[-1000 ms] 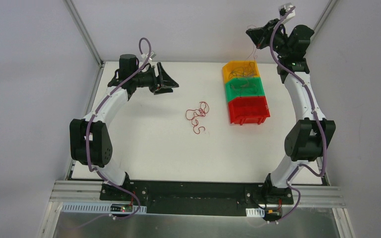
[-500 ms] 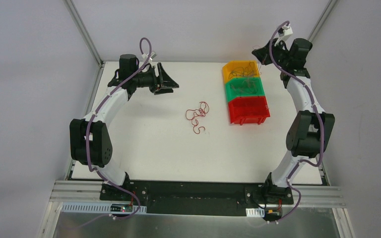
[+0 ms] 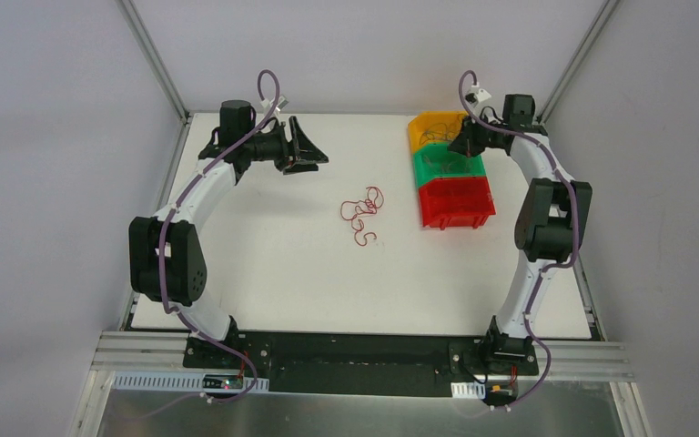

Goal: Untangle the cables

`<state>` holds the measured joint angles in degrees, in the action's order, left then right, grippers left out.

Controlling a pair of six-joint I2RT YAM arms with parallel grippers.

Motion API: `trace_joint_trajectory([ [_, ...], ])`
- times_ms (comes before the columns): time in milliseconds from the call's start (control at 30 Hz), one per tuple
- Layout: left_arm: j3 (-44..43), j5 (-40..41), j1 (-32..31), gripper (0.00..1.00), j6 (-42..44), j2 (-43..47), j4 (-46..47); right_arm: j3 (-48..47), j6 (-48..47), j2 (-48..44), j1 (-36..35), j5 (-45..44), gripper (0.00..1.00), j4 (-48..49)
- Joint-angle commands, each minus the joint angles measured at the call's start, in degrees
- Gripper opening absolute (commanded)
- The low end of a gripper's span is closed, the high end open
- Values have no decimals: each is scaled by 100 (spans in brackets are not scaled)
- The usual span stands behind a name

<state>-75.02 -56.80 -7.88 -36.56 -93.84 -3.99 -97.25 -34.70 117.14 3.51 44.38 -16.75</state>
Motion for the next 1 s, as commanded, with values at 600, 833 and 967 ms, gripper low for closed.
trace_joint_trajectory([
  [600,12,-200,-7,63,155,-68,7,-667,-1508,-467,-152,-427,49,-1714],
  [833,-1,-209,-3,63,184,-107,13,-867,-330,-360,-244,-717,56,-1043],
  [967,-36,-194,4,62,193,-109,15,-1258,123,58,-345,-1150,47,-811],
])
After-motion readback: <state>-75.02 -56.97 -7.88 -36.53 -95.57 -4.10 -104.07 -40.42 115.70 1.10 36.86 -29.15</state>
